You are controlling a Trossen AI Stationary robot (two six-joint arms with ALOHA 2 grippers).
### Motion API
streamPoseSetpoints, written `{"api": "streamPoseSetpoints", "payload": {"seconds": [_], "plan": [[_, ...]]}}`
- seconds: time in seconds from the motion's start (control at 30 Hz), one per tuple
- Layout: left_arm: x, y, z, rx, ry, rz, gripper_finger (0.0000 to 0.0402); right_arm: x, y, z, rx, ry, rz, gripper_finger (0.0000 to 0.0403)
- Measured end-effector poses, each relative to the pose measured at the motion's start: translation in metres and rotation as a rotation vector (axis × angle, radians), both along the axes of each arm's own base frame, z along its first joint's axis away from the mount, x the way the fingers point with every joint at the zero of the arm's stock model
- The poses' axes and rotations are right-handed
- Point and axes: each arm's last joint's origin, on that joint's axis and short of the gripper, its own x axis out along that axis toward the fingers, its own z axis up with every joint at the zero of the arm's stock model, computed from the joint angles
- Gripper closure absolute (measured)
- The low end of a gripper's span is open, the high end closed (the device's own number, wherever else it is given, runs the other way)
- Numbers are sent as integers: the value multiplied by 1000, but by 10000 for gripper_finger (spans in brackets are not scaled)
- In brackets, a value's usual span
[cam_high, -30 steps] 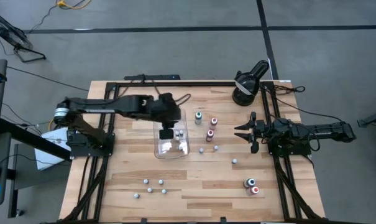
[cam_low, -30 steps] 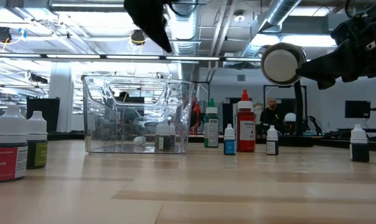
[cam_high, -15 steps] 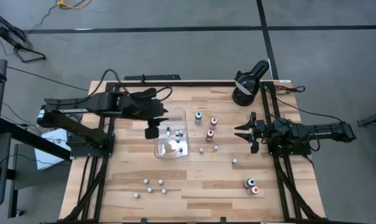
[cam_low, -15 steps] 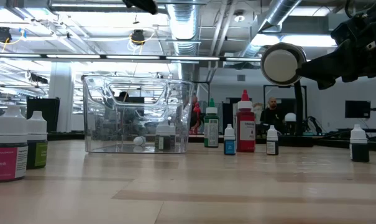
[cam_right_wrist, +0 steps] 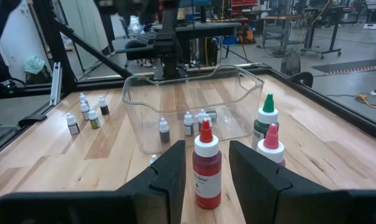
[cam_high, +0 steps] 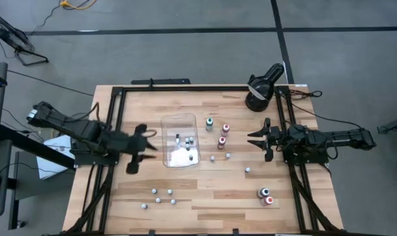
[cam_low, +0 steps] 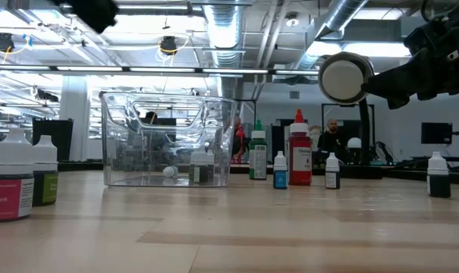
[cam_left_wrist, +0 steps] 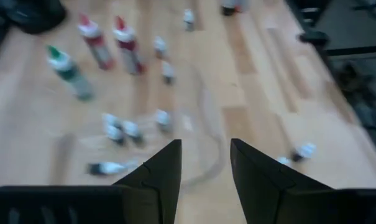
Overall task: Pick & Place food coloring
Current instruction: Put the small black food coloring bottle into the transparent bin
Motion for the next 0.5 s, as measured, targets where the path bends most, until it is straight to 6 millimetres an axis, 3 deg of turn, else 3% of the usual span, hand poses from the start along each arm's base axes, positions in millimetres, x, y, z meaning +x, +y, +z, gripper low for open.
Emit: {"api": "streamPoseSetpoints", "payload": {"seconds": [0.2, 0.5], "plan": [[-26, -20, -34, -91, 132, -130, 272, 0, 0, 0, 0, 0, 0, 290], [-45, -46, -56, -8, 382, -278, 272, 0, 0, 0, 0, 1, 0, 290]]}}
